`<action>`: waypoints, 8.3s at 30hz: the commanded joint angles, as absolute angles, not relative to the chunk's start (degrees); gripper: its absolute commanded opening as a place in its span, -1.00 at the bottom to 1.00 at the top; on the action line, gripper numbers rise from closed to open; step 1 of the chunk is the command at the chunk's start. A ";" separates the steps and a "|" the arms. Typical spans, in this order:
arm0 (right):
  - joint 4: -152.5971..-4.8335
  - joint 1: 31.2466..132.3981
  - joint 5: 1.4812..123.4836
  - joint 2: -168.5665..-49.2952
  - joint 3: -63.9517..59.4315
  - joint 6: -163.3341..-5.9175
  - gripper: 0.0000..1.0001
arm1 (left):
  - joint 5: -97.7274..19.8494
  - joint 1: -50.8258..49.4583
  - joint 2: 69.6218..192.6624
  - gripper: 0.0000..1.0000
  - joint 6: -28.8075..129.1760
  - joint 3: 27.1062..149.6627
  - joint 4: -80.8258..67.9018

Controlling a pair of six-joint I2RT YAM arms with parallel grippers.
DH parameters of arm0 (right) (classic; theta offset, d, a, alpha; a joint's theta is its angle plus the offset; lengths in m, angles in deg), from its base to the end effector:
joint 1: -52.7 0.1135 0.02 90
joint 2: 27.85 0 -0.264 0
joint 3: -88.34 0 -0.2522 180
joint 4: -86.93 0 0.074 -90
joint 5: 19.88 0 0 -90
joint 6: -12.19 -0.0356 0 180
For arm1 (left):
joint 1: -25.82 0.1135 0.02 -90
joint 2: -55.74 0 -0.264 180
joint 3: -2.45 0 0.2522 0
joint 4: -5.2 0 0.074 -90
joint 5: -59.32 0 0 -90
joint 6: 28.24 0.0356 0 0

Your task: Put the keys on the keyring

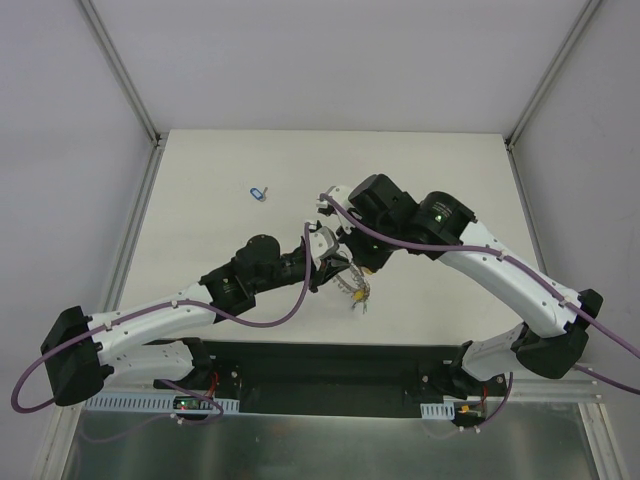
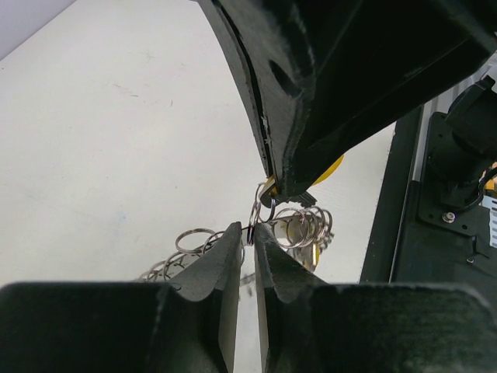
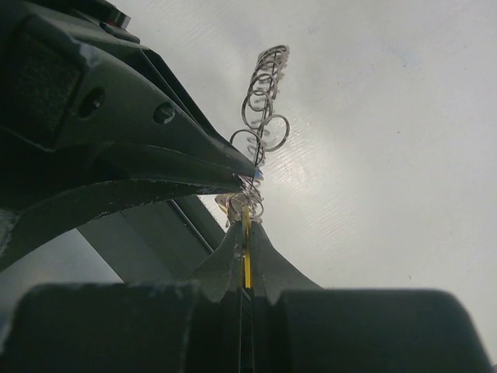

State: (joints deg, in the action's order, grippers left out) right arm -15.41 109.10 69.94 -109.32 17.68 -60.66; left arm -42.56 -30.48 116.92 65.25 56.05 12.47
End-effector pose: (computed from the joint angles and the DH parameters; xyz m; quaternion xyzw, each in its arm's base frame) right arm 0.1518 0.2287 0.4088 -0.5626 0.7519 0.1168 0.3233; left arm 0.1335 -0.2134 0.3109 0.4148 0.5750 -0.3776 0.5956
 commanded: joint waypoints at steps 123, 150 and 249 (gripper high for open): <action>-26.84 104.38 65.12 -90.34 2.97 -46.44 -0.98 | -49.84 -30.87 108.47 -1.00 70.38 55.77 8.14; -40.99 100.09 53.26 -83.66 -9.87 -53.11 0.00 | -51.77 -30.96 106.98 -1.00 66.51 54.01 20.97; -39.85 88.47 10.80 -89.81 -5.83 -46.08 -0.98 | -57.75 -30.96 104.78 -1.00 76.88 60.51 4.36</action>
